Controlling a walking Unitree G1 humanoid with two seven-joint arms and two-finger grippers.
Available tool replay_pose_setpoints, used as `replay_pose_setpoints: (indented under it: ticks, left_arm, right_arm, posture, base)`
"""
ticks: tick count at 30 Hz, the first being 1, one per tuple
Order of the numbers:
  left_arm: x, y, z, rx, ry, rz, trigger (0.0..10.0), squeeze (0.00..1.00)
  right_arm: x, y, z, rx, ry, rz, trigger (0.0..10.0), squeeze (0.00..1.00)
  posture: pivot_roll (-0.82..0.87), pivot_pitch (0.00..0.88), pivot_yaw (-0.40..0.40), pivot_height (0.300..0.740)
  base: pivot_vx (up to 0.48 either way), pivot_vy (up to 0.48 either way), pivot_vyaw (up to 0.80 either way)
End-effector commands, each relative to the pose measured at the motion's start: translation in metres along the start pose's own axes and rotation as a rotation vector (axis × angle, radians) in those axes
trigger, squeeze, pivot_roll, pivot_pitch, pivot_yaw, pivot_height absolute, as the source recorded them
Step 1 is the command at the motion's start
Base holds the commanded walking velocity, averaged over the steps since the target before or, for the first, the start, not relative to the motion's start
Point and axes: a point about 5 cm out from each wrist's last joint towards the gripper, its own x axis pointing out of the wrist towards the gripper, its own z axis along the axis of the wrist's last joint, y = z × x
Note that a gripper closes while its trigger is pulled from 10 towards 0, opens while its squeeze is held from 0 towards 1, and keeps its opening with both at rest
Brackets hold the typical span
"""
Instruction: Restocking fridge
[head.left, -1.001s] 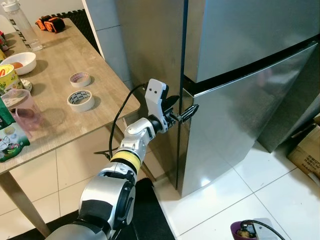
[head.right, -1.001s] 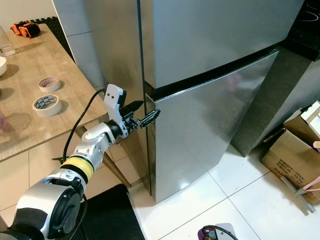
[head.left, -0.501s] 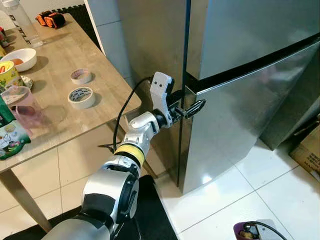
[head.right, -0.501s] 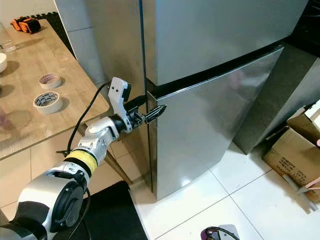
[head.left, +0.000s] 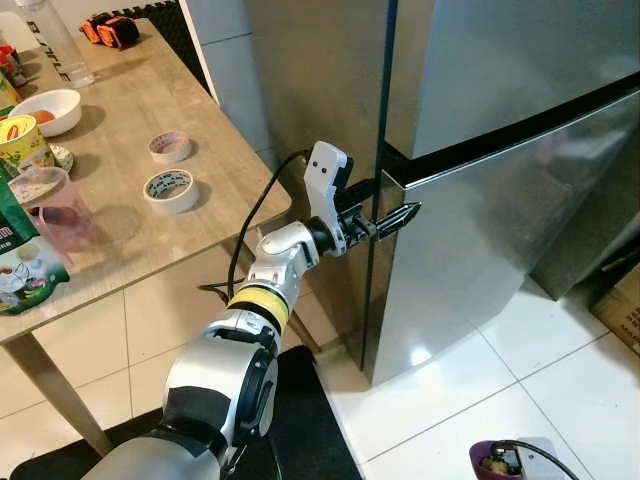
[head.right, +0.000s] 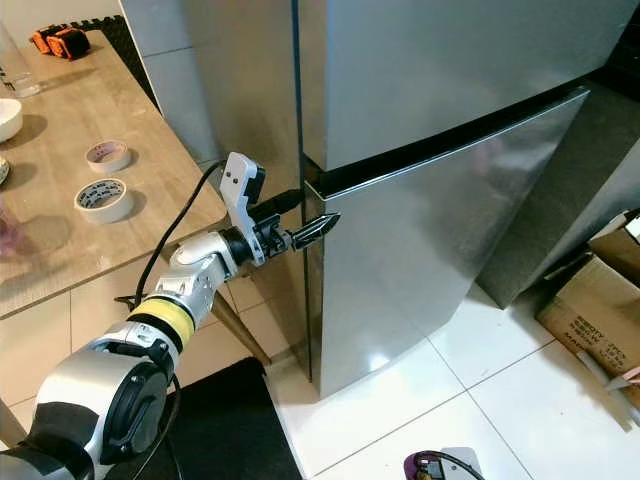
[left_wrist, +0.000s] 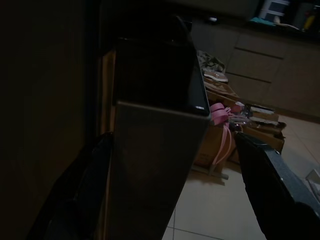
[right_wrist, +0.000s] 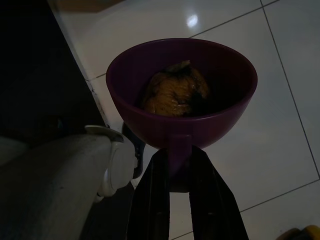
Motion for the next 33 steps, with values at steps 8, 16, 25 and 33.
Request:
replay_pose_setpoints:
  ticks: [8, 16, 25, 33]
  left_arm:
    - [0.018, -0.042, -0.032, -0.011, 0.088, -0.248, 10.0, 0.00]
    - [0.022, -0.042, -0.026, -0.007, 0.054, -0.238, 10.0, 0.00]
    - [0.009, -0.008, -0.011, 0.011, 0.015, 0.078, 10.0, 0.00]
    - [-0.010, -0.002, -0.017, -0.052, 0.049, -0.008, 10.0, 0.00]
  right_arm:
    - [-0.001, 0.001, -0.002, 0.017, -0.005, -0.007, 10.0, 0.00]
    - [-0.001, 0.002, -0.003, 0.023, -0.006, -0.008, 10.0, 0.00]
    - [-0.002, 0.000, -0.006, 0.027, -0.002, -0.012, 10.0, 0.00]
    - [-0.003, -0.001, -0.007, 0.028, 0.003, -0.017, 10.0, 0.00]
  posture:
    - [-0.15, 0.218, 0.078, 0.740]
    - [-0.15, 0.219, 0.081, 0.740]
    - [-0.14, 0.228, 0.084, 0.740]
    - [-0.14, 0.238, 0.081, 0.740]
  base:
    - [0.000, 0.000, 0.00]
    - [0.000, 0.000, 0.00]
    - [0.000, 0.000, 0.00]
    - [0.000, 0.000, 0.00]
